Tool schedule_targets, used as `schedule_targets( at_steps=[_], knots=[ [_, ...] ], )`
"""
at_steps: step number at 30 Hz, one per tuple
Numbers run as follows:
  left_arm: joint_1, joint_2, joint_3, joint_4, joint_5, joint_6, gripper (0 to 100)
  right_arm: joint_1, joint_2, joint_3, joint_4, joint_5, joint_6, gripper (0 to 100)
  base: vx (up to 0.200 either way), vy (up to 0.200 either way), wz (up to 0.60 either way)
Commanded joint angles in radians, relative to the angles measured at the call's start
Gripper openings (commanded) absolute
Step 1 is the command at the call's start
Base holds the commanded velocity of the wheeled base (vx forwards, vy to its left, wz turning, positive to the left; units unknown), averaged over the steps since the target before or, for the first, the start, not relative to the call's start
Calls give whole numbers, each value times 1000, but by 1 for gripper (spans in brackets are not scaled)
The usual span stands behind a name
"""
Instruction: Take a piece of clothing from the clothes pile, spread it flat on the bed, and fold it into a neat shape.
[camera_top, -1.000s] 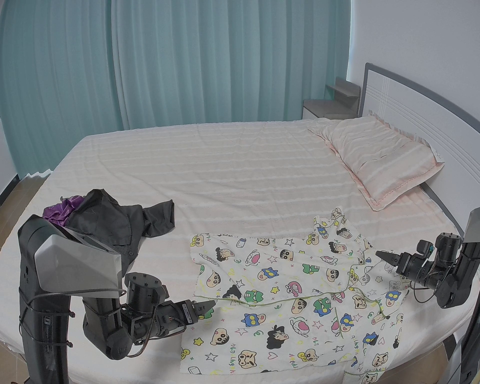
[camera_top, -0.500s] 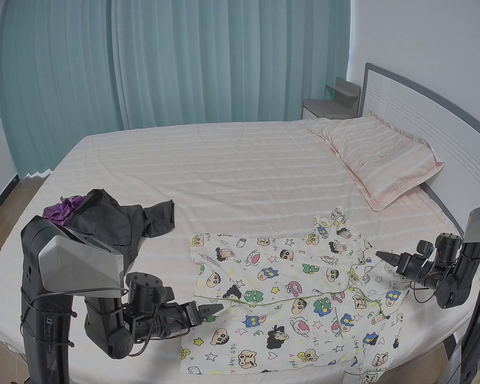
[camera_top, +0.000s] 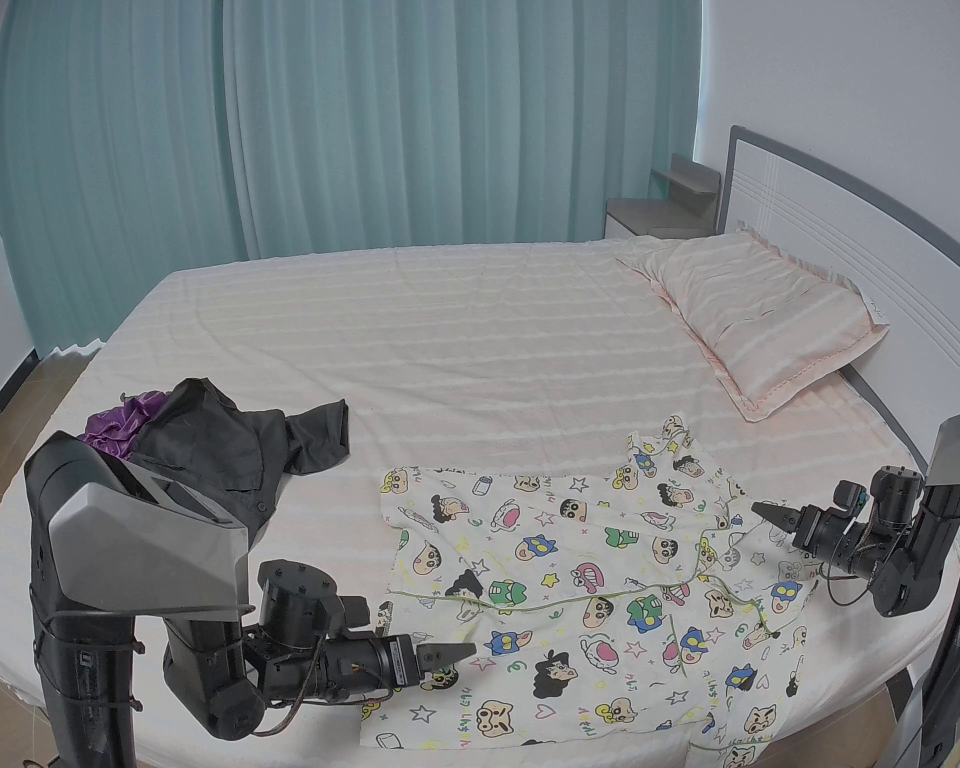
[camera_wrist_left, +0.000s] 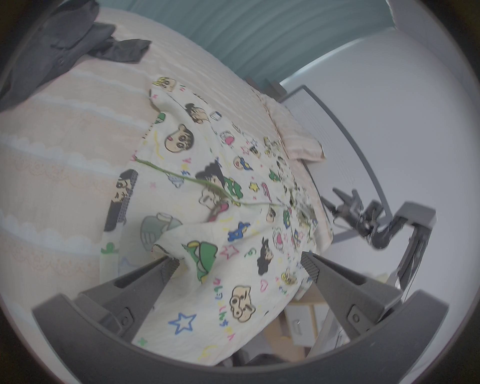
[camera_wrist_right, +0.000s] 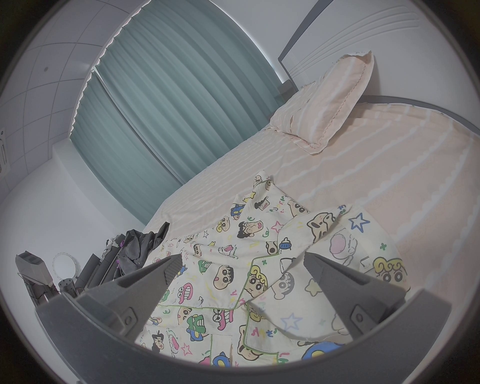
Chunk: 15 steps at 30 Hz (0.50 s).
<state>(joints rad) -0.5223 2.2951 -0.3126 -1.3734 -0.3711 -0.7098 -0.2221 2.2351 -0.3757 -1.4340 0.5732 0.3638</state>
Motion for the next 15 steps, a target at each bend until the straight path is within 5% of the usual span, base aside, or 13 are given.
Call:
schedule_targets(
  at_steps=[1,15],
  knots=[
    [-39,-8,59,0,3,56,100,0,3,0,0,1,0,100,0,0,0],
    [-151,17,79,-1,55,95,100,0,3,1,0,1,0,100,0,0,0]
  ],
)
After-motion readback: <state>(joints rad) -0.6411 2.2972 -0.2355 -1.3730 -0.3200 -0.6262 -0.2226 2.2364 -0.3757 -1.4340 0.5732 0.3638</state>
